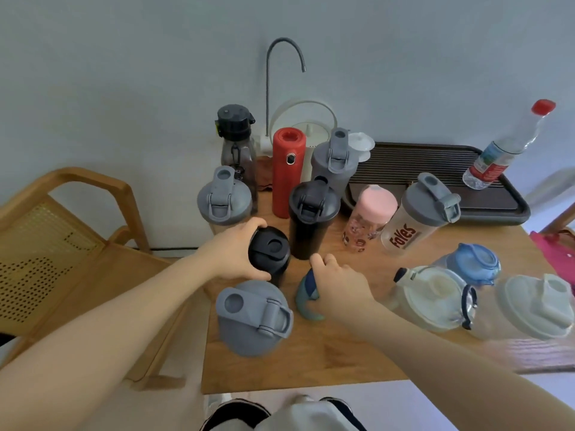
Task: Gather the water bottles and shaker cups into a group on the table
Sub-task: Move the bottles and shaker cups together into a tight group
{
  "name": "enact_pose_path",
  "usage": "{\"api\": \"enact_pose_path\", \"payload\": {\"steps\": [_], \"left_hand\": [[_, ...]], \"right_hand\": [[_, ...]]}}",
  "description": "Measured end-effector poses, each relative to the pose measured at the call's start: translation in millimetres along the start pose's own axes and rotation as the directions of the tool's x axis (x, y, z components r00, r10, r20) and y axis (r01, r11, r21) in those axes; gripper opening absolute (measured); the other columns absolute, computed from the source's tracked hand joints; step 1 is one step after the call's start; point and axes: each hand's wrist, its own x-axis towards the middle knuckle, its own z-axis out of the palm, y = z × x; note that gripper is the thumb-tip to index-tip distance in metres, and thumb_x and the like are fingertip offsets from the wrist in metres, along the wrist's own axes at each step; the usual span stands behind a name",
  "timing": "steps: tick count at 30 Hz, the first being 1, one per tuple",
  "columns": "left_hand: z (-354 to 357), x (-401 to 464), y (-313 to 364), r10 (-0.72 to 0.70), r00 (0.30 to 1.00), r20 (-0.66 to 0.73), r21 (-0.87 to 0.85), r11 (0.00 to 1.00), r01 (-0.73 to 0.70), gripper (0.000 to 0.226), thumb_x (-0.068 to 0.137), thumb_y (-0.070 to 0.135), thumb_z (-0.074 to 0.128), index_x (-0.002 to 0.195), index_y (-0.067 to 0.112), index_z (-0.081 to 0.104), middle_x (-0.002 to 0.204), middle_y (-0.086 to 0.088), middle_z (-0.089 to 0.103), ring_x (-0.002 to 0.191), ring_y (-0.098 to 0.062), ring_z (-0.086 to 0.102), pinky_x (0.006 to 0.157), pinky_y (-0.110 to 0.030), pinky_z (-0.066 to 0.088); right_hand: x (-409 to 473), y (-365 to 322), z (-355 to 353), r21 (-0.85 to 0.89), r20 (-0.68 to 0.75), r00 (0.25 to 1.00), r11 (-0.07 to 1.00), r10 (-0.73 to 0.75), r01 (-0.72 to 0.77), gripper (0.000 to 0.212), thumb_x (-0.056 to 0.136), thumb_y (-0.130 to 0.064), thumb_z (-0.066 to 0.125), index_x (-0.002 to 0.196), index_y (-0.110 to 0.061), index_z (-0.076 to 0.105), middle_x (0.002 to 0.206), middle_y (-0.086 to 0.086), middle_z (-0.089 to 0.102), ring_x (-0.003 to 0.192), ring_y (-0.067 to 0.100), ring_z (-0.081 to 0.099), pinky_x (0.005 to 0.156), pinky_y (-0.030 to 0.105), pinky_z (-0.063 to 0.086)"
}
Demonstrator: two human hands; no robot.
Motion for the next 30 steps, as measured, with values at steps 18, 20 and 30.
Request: {"api": "enact_pose_path", "payload": {"steps": [18, 20, 30], "left_hand": [[-7.0, -24.8, -20.1, 0.042, 0.996, 0.075, -0.074, 0.997, -0.037, 0.077, 0.069, 0.027, 0.074, 0.131, 0.021, 0.029, 0.124, -0.002, 0.040, 0.113, -0.021, 0.044, 0.097, -0.039, 0.043], [-7.7, -27.0, -26.3, 0.092, 0.993, 0.075, -0.061, 0.994, -0.087, 0.069, 0.070, 0.028, 0.073, 0.126, 0.024, 0.032, 0.125, -0.007, 0.043, 0.109, -0.023, 0.047, 0.094, -0.041, 0.045], [-11.7, -38.0, -31.1, 0.139, 0.989, -0.040, 0.053, 0.989, -0.137, 0.037, 0.083, 0.039, 0.062, 0.097, 0.014, 0.039, 0.096, -0.006, 0.050, 0.075, -0.019, 0.049, 0.059, -0.029, 0.038]], "right_hand": [[-58.9, -70.1, -22.0, 0.045, -0.075, 0.857, 0.856, -0.511, 0.514, 0.094, 0.068, -0.056, 0.071, 0.143, -0.027, 0.021, 0.146, -0.005, 0.033, 0.131, 0.019, 0.035, 0.105, 0.039, 0.038], [-54.0, -78.0, -8.1, -0.017, -0.120, 0.889, 0.896, -0.442, 0.443, 0.093, 0.069, -0.050, 0.072, 0.142, -0.026, 0.019, 0.147, -0.003, 0.030, 0.131, 0.024, 0.036, 0.100, 0.043, 0.043], [-72.5, -73.7, 4.2, 0.172, -0.288, 0.946, 0.980, 0.146, -0.099, 0.082, 0.065, -0.053, 0.072, 0.128, -0.020, 0.032, 0.127, 0.002, 0.046, 0.108, 0.026, 0.053, 0.080, 0.037, 0.049]]}}
